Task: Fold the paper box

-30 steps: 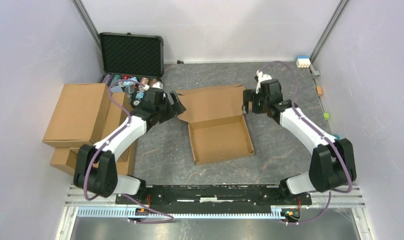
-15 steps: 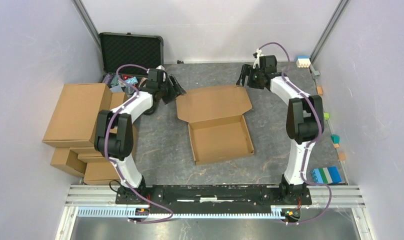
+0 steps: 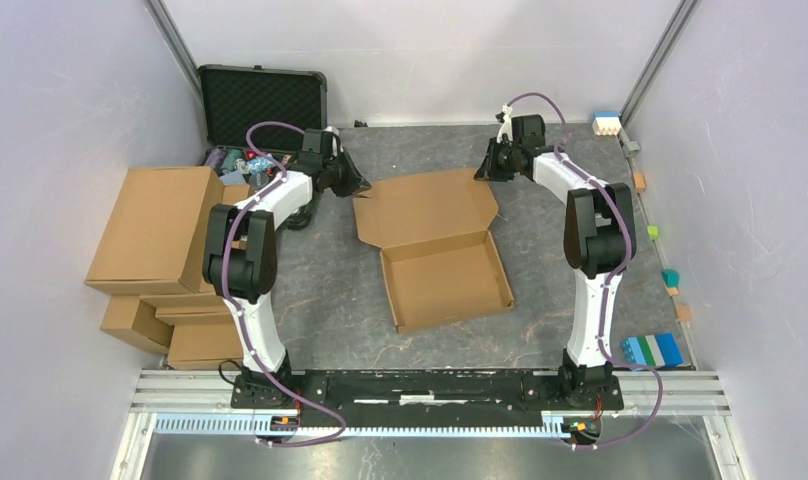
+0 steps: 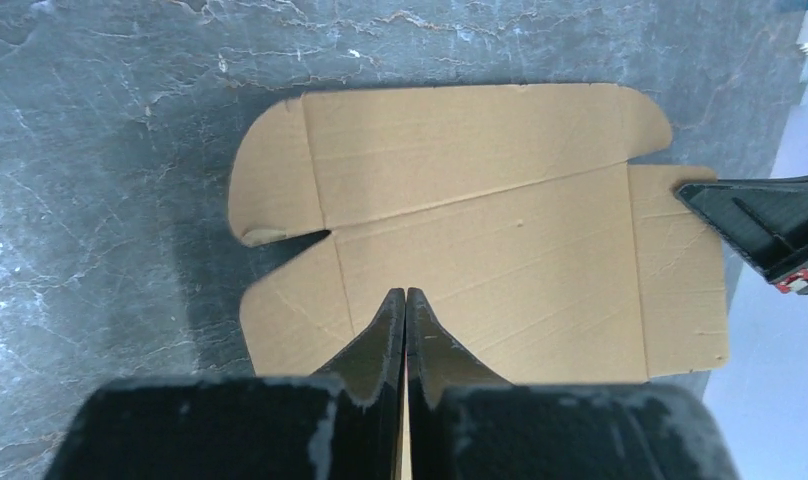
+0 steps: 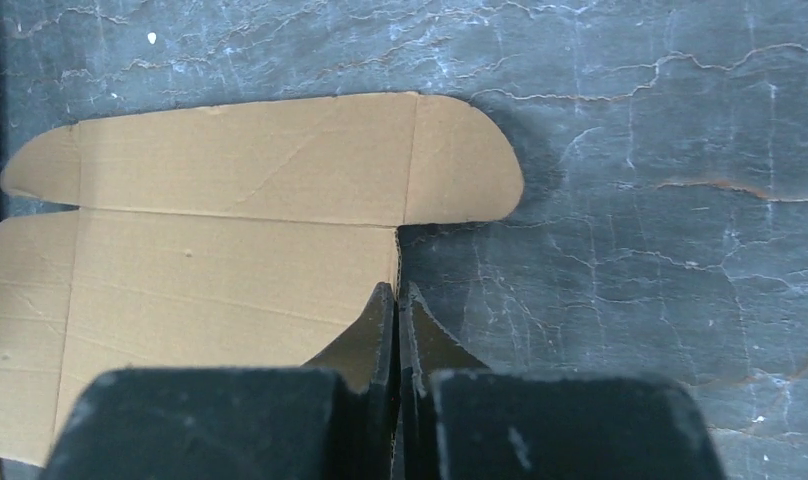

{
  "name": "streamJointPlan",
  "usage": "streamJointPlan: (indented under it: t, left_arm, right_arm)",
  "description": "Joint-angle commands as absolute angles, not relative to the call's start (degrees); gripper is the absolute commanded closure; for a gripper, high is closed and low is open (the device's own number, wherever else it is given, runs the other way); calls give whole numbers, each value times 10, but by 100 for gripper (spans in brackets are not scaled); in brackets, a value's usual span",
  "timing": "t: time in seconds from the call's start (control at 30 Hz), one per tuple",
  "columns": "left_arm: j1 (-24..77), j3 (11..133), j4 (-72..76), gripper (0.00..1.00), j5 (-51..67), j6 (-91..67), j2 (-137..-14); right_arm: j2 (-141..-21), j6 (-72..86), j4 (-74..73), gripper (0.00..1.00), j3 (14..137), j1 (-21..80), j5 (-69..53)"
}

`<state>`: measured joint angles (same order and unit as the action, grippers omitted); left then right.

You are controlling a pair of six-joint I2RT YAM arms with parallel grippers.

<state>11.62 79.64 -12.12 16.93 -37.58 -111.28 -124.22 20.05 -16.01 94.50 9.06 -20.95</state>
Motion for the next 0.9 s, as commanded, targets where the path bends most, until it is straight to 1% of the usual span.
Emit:
streamJointPlan:
  t: [0.0, 0.03, 0.07, 0.13, 0.2, 0.27, 0.33, 0.4, 0.6, 0.67, 0.7, 0.77, 0.8, 0.87]
  left_arm:
    - [130, 838, -168, 94, 142, -323, -1078]
    - [132, 844, -183, 90, 126, -316, -1071]
    - [132, 844, -192, 82, 113, -309, -1061]
    - [132, 834, -203, 57, 84, -303, -1039]
    - [131, 823, -215, 42, 58, -298, -1024]
    - [128, 816, -232, 32, 47, -302, -1020]
    - [123, 806, -241, 26, 54, -307, -1023]
    - [118, 793, -243, 25, 61, -313, -1027]
    - [106, 734, -217, 25, 69, -324, -1007]
    - [97, 714, -203, 31, 95, -330, -1006]
    - [93, 703, -187, 36, 118, -338, -1006]
    - [89, 680, -151, 50, 157, -354, -1004]
    - [90, 672, -131, 54, 174, -361, -1001]
    - [90, 657, -91, 56, 203, -382, -1000]
  right_arm:
    - [-1196, 164, -170, 100, 975, 106, -184]
    - [-1185, 159, -171, 100, 972, 110, -170]
    - [-1175, 153, -166, 100, 967, 114, -164]
    - [-1150, 142, -150, 100, 948, 119, -156]
    - [-1132, 130, -142, 100, 933, 123, -141]
    - [-1117, 123, -135, 100, 919, 126, -136]
    - [-1105, 124, -124, 100, 902, 126, -137]
    - [-1099, 123, -117, 100, 891, 126, -137]
    - [-1090, 120, -113, 100, 882, 126, -137]
    - [-1090, 120, -111, 100, 882, 127, -142]
    - [-1090, 120, -109, 100, 881, 127, -143]
    - [-1091, 121, -107, 100, 880, 128, -145]
    - [-1091, 121, -106, 100, 880, 128, -147]
    - [-1090, 121, -105, 100, 878, 129, -149]
